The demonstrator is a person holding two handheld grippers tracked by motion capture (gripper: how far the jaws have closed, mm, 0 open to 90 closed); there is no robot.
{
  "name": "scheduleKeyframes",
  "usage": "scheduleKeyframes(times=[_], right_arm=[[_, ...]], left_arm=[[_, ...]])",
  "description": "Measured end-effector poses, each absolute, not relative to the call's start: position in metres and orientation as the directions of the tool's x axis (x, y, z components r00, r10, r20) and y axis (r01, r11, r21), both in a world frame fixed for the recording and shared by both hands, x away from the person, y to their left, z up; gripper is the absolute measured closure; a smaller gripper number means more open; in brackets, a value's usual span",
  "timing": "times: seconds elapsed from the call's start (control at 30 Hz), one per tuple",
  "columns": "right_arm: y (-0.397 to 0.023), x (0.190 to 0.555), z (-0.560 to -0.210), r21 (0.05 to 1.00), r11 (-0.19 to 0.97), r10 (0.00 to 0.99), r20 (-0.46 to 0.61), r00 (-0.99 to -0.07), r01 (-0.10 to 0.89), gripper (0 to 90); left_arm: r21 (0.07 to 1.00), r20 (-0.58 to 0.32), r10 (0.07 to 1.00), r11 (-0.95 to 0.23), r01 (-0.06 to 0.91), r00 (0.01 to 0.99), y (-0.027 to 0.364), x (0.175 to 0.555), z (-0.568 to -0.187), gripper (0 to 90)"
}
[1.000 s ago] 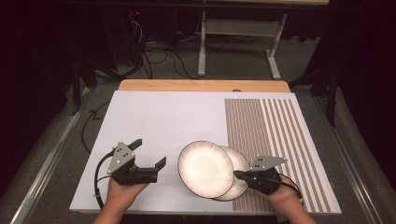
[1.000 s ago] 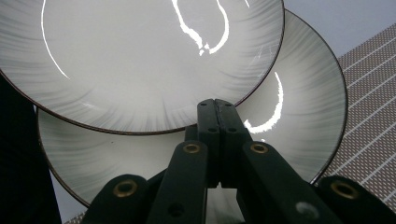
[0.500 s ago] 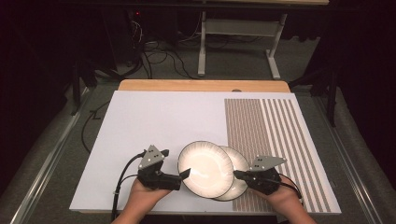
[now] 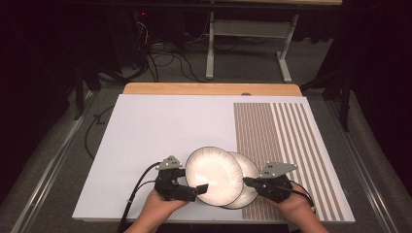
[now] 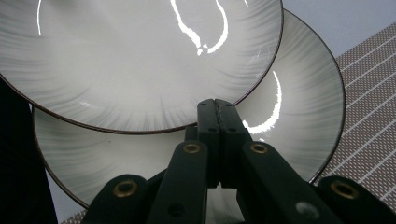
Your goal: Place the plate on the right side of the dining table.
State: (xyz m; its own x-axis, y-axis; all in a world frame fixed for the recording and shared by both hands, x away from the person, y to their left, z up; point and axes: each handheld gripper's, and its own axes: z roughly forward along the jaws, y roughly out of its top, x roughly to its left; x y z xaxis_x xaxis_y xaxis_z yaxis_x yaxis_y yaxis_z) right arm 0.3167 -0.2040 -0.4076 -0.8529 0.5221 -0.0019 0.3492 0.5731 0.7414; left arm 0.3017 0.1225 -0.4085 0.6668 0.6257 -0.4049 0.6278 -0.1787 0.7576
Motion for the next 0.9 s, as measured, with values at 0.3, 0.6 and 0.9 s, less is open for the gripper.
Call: scheduleKeyframes(times=[0.3,0.6,0.9], right_arm=[[-0.2039,0.3168,-0.4077,0.741,0.573,0.522,-0.002,-0.853,0.349,90.0],[-0.2037,0.3167,-0.4076,0.741,0.576,0.522,-0.007,-0.853,0.347,90.0],[-0.2038,0.3156,-0.4068,0.741,0.575,0.528,-0.012,-0.849,0.347,90.0]], left_arm=[[0.734,-0.440,0.622,-0.167,0.659,0.648,0.1227,0.3026,-0.4071,21.6],[0.689,-0.465,0.663,-0.143,0.710,0.586,0.1259,0.3068,-0.4031,38.8],[0.671,-0.470,0.690,-0.125,0.731,0.550,0.1293,0.3090,-0.4025,55.1]])
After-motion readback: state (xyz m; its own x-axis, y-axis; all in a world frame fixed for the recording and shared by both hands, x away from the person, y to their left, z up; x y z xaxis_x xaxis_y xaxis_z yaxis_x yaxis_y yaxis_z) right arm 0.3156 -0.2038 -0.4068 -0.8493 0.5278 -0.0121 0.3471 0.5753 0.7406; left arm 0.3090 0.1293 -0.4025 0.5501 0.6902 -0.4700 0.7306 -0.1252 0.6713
